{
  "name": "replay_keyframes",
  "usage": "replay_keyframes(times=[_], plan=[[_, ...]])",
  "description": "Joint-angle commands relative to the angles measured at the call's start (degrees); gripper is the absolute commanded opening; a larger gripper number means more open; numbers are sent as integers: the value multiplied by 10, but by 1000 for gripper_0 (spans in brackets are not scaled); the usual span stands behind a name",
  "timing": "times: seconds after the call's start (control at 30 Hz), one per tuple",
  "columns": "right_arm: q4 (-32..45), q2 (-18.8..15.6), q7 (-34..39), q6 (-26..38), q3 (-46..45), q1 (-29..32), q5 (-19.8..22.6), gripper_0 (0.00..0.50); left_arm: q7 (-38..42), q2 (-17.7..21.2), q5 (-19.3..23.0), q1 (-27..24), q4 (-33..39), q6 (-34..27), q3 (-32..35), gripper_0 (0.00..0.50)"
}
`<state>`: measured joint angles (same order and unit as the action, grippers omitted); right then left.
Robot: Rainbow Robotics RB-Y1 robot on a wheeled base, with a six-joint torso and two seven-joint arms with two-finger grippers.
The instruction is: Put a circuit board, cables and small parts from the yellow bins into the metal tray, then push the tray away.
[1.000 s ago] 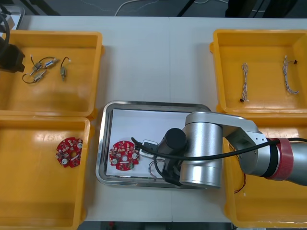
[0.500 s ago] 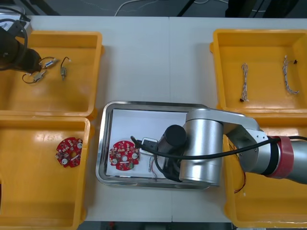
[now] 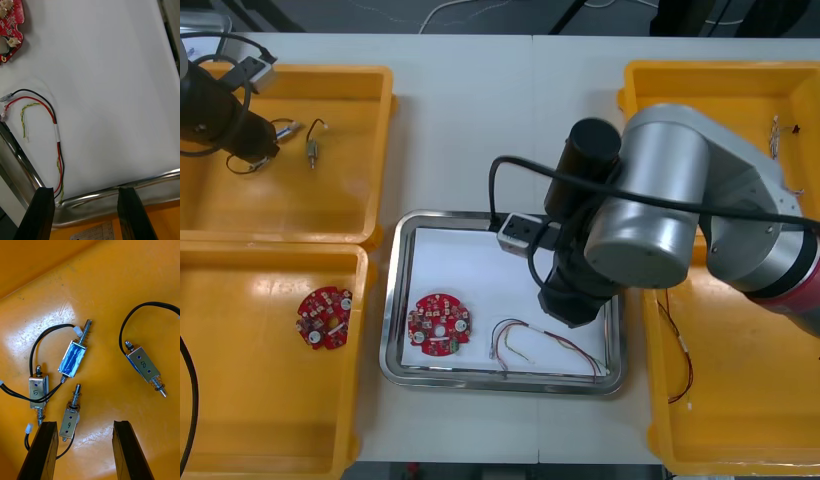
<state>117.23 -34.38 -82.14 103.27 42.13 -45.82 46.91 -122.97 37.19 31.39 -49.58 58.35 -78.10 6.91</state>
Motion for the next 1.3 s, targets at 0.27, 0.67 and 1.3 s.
replay_keyframes(times=[0.27,0.67,1.3], plan=[[38,-7,145,67,-169,-16,59,488,-114,12,6,-29,-40,45,-35,423],[41,-68,328,67,-271,-3,117,489,-141,31,-3,-45,-76,60,-33,423],[-6,-150,480,67,-340,41,79,489,-159,33,-11,-49,-120,102,-49,403]])
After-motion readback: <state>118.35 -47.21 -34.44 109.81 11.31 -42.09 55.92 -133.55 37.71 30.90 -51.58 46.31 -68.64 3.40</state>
